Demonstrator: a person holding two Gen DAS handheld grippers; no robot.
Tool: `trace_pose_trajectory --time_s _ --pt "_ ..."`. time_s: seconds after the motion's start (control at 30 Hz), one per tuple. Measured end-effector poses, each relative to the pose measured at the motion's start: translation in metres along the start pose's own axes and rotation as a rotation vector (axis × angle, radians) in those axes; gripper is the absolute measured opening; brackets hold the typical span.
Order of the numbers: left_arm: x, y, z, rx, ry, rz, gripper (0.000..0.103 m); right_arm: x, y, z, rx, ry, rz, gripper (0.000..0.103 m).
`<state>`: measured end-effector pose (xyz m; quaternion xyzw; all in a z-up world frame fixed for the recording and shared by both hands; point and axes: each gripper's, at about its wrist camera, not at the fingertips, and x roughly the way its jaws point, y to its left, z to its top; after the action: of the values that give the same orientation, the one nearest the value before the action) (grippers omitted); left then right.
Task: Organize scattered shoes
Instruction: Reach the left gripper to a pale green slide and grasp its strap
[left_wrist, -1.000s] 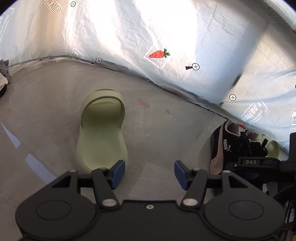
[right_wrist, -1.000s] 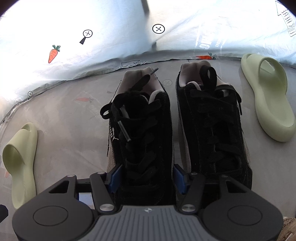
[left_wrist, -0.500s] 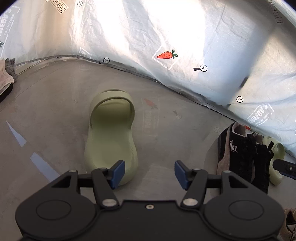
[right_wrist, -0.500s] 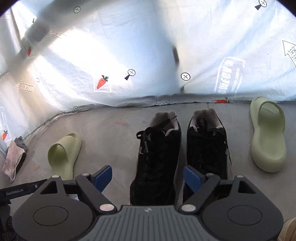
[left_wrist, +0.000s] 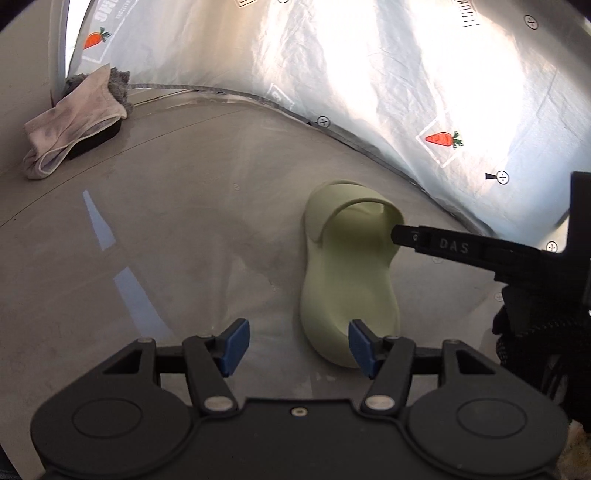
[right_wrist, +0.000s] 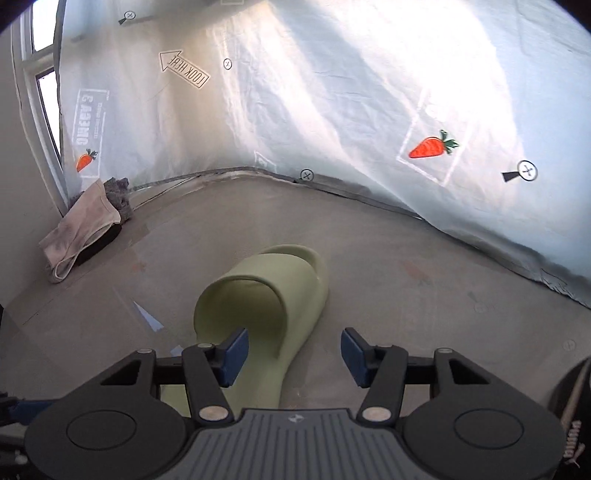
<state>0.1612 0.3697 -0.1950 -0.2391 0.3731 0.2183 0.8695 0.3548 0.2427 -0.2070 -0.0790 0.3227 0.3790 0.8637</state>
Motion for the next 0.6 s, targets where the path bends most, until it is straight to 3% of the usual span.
trace_pose_trajectory --time_s 0.17,0.2,0.23,0.47,0.53,0.6 --pt "0.010 0.017 0.010 -0.045 0.005 0.035 0.060 0.048 0.019 0.010 -0.015 0.026 -0.125 0.053" --pt "0.012 0.016 0.012 -0.037 -0.003 0.030 0.060 0.049 0.016 0.007 -0.001 0.026 -0.135 0.039" --pt "0.013 0.013 0.014 -0.025 -0.012 0.024 0.060 0.050 0.012 0.005 0.013 0.026 -0.145 0.009" --pt "0.040 -0.023 0.026 0.085 -0.028 -0.025 0.061 0.034 -0.003 -0.012 -0.016 0.031 -0.094 0.015" --pt "0.059 -0.037 0.029 0.139 -0.023 -0.017 0.061 0.023 -0.009 -0.018 0.013 0.050 -0.075 0.048" --pt "0.085 -0.054 0.034 0.210 -0.013 0.005 0.061 0.011 -0.016 -0.024 0.040 0.051 -0.065 0.060"
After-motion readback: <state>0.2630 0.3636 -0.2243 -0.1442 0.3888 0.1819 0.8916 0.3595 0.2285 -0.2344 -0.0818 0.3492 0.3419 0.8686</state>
